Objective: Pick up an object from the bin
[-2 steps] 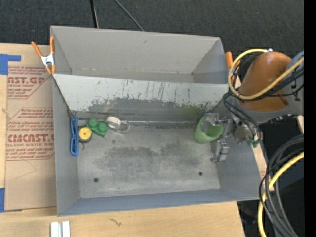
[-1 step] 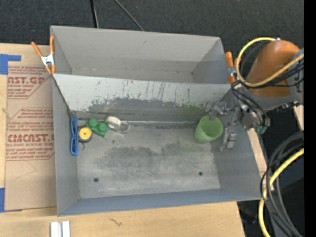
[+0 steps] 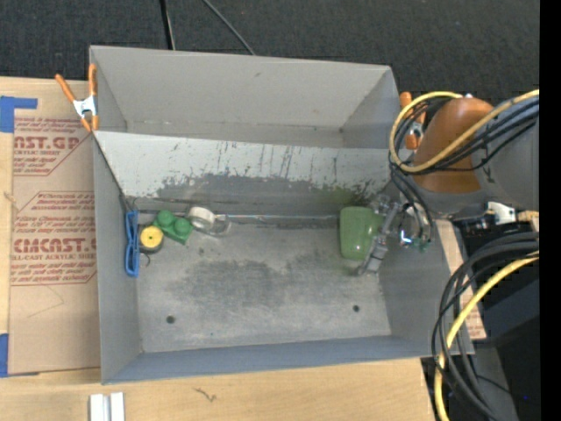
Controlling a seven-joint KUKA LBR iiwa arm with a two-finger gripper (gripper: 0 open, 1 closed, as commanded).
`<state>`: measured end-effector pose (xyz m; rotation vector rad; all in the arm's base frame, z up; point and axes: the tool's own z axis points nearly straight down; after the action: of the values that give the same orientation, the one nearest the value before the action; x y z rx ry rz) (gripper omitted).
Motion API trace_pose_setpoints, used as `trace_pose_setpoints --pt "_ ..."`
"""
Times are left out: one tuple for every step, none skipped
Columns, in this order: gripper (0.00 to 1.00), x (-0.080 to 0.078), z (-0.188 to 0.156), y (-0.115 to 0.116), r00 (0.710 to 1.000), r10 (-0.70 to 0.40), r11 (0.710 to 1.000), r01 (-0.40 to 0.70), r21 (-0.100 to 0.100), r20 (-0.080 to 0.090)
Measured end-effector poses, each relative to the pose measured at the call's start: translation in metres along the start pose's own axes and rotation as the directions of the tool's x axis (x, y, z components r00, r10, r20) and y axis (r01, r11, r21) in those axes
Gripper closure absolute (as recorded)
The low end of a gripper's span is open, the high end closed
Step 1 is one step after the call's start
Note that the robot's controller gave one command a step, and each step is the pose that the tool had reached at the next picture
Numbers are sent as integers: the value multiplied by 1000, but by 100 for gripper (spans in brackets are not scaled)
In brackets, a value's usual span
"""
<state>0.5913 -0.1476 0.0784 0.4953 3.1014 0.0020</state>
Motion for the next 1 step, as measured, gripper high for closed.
trace_pose_setpoints --pt "100 -1 -2 -1 1000 -1 1000 1 2 2"
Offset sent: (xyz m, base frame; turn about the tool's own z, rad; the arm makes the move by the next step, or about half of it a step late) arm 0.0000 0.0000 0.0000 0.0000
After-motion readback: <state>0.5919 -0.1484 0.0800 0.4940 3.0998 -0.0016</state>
